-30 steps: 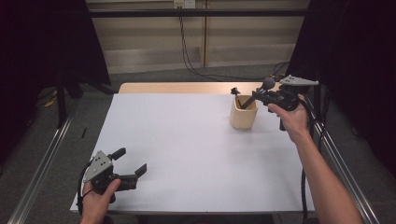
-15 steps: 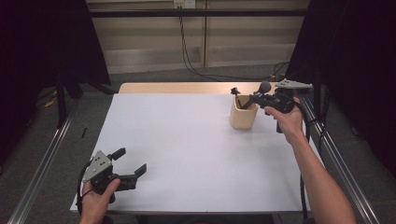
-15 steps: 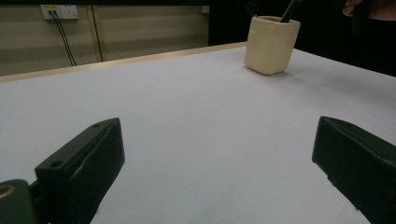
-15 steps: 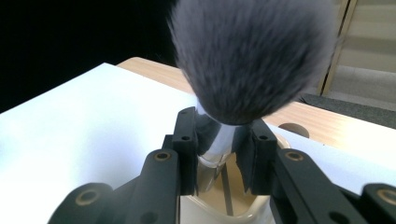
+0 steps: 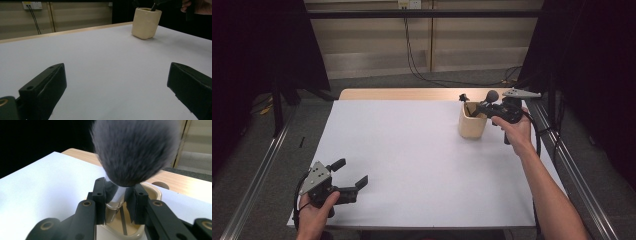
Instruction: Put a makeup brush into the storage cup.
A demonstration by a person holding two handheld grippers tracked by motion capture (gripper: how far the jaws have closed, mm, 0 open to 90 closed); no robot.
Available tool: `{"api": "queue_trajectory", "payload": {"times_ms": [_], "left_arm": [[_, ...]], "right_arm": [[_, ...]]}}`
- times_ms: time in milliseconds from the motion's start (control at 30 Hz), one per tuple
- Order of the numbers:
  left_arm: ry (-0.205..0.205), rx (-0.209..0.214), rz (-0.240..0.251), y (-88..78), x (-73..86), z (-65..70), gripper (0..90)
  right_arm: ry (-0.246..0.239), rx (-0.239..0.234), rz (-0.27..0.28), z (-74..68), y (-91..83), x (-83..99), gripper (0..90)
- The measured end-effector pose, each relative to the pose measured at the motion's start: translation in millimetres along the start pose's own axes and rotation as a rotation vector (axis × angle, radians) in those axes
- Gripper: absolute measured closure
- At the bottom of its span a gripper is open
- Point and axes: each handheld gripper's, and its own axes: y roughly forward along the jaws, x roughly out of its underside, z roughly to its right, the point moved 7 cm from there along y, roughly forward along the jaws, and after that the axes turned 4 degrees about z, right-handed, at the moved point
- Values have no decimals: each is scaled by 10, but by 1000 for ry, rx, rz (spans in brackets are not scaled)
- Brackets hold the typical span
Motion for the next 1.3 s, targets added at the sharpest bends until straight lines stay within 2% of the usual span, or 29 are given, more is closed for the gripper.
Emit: {"api": "queue_trajectory", "payload": {"times_ms": [467,533,633,733,800,867,967,1200,1300], "left_arm": [[-6,1,-1,0,4,-17,25],[-7,-3,1,-5,0,-24,25],[-8,-7,2,-8,-1,-33,25],[-8,-6,2,-7,-2,-33,25],[-5,-5,1,-6,-1,-33,25],[-5,-6,1,-7,-1,-35,25],[-4,-7,0,-8,0,-38,25],[-8,-15,2,-8,-3,-52,25],[-9,-16,1,-4,-4,-56,24]], "right_arm": [[25,-3,9,22,-2,76,707],[31,9,17,36,-7,85,704],[37,0,19,40,-9,108,668],[37,6,24,39,-5,110,605],[38,8,24,31,-4,108,509],[33,28,24,38,-6,105,404],[43,49,34,50,-15,105,299],[59,46,69,48,-50,111,76],[72,45,91,32,-73,109,16]]}}
